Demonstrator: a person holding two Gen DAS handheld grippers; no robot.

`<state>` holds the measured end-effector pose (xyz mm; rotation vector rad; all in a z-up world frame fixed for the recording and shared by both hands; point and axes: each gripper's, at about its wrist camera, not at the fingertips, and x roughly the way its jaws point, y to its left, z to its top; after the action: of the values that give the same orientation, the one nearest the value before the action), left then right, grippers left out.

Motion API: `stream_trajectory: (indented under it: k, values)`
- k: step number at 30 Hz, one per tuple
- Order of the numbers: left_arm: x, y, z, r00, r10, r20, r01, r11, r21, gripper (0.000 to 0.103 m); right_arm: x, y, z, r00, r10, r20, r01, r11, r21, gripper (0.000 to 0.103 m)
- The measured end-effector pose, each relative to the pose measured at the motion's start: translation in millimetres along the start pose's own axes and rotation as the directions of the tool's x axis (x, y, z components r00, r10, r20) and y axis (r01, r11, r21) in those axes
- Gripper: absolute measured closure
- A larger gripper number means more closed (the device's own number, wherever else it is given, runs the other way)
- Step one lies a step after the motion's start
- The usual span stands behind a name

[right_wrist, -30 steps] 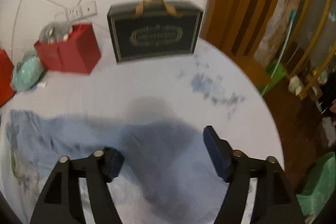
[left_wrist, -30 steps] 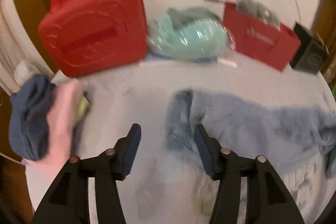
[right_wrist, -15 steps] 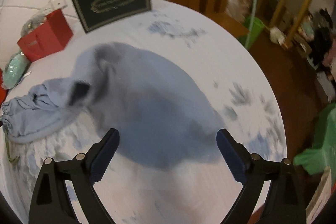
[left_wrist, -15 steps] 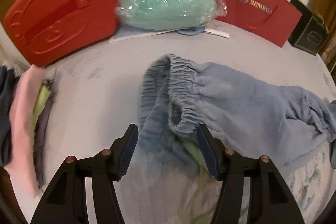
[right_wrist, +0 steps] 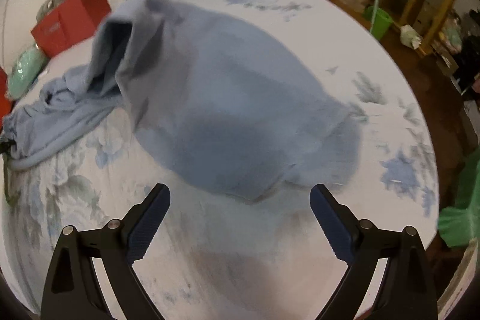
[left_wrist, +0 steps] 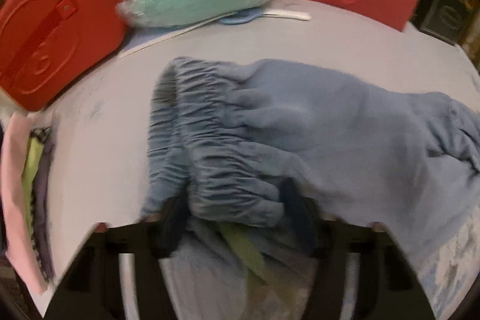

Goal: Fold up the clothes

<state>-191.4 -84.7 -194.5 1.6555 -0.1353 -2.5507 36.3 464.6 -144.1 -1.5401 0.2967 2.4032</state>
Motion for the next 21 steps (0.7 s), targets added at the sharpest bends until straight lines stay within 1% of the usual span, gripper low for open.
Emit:
stream_trajectory:
  k: [2, 4, 5, 6, 7, 8, 9, 10, 11, 12, 14, 15, 17, 18, 19, 21]
  values:
    - [-7, 5, -2, 1.0, 0.014, 0.017, -0.014, 0.999, -0.034, 0.064, 12, 5, 0, 1.0, -0.006, -0.008, 0.006, 1.0, -0.01, 0.009]
    - [-21, 10, -4, 0.998, 0.036, 0.046, -0.033, 0.998, -0.061, 0.067, 24, 10, 1, 1.0, -0.03, -0.008, 0.03, 0.999, -0.029, 0.01]
    - [-31, 14, -5, 0.997, 0.044, 0.067, -0.039, 0.997, -0.074, 0.069, 29, 13, 2, 0.999, -0.043, -0.007, 0.043, 0.998, -0.038, 0.033]
    - [-41, 17, -7, 0.995, 0.051, 0.089, -0.043, 0.995, -0.087, 0.071, 29, 13, 5, 0.998, -0.057, 0.002, 0.057, 0.998, -0.04, 0.059]
    - [-56, 22, -8, 0.992, 0.054, 0.115, -0.042, 0.994, -0.102, 0.072, 30, 12, 9, 0.997, -0.07, 0.011, 0.071, 0.997, -0.042, 0.064]
    - [-72, 27, -11, 0.988, 0.054, 0.144, -0.038, 0.992, -0.116, 0.073, 28, 11, 12, 0.996, -0.08, 0.026, 0.081, 0.996, -0.039, 0.086]
    - [-92, 33, -13, 0.982, 0.051, 0.18, -0.027, 0.991, -0.132, 0.074, 14, 4, 18, 0.995, -0.07, 0.069, 0.071, 0.997, -0.01, 0.09]
    - [-113, 41, -17, 0.975, 0.046, 0.218, -0.014, 0.989, -0.148, 0.074, 0, -4, 25, 0.991, -0.065, 0.117, 0.063, 0.998, 0.019, 0.092]
    - [-130, 46, -19, 0.968, 0.045, 0.245, -0.006, 0.987, -0.158, 0.075, -24, -14, 31, 0.979, -0.078, 0.188, 0.071, 0.996, 0.048, 0.093]
    - [-149, 54, -22, 0.96, 0.043, 0.275, 0.004, 0.985, -0.17, 0.075, -46, -25, 36, 0.963, -0.092, 0.255, 0.075, 0.994, 0.076, 0.093]
    - [-190, 72, -30, 0.942, 0.048, 0.331, 0.021, 0.979, -0.202, 0.075, -87, -44, 46, 0.927, -0.117, 0.355, 0.079, 0.99, 0.121, 0.094]
    - [-207, 82, -33, 0.936, 0.05, 0.349, 0.029, 0.976, -0.215, 0.075, -110, -56, 52, 0.904, -0.132, 0.407, 0.08, 0.987, 0.142, 0.096]
    - [-233, 98, -37, 0.925, 0.043, 0.378, 0.052, 0.97, -0.238, 0.075, -157, -80, 68, 0.851, -0.158, 0.501, 0.073, 0.98, 0.185, 0.099]
    - [-244, 105, -38, 0.919, 0.057, 0.391, 0.046, 0.967, -0.25, 0.075, -172, -88, 75, 0.828, -0.179, 0.531, 0.083, 0.976, 0.199, 0.102]
    - [-254, 111, -40, 0.911, 0.076, 0.404, 0.036, 0.964, -0.262, 0.075, -188, -95, 82, 0.806, -0.197, 0.559, 0.091, 0.973, 0.212, 0.102]
    - [-267, 119, -43, 0.903, 0.094, 0.42, 0.028, 0.961, -0.274, 0.075, -212, -107, 97, 0.776, -0.211, 0.595, 0.091, 0.97, 0.226, 0.102]
